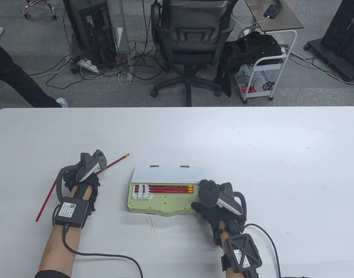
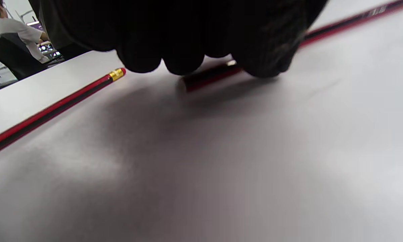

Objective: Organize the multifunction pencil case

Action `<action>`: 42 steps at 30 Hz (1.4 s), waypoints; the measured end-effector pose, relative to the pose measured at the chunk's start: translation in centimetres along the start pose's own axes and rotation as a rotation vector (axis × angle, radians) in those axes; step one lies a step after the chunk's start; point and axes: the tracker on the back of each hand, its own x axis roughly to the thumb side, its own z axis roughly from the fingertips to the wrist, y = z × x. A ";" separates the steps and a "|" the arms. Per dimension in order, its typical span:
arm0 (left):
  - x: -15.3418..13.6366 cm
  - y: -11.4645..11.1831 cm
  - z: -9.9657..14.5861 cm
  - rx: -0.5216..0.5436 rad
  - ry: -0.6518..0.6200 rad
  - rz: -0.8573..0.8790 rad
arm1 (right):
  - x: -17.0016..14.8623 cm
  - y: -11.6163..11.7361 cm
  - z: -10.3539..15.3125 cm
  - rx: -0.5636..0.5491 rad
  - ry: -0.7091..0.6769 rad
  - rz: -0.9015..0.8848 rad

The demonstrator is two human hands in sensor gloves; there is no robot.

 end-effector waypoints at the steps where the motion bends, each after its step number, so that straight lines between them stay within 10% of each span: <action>1: 0.2 0.1 0.1 0.036 0.001 0.002 | 0.0 0.0 0.0 -0.002 0.001 -0.005; 42: 0.5 0.1 2.0 0.170 0.009 -0.093 | -0.8 1.2 1.0 -0.054 0.006 -0.102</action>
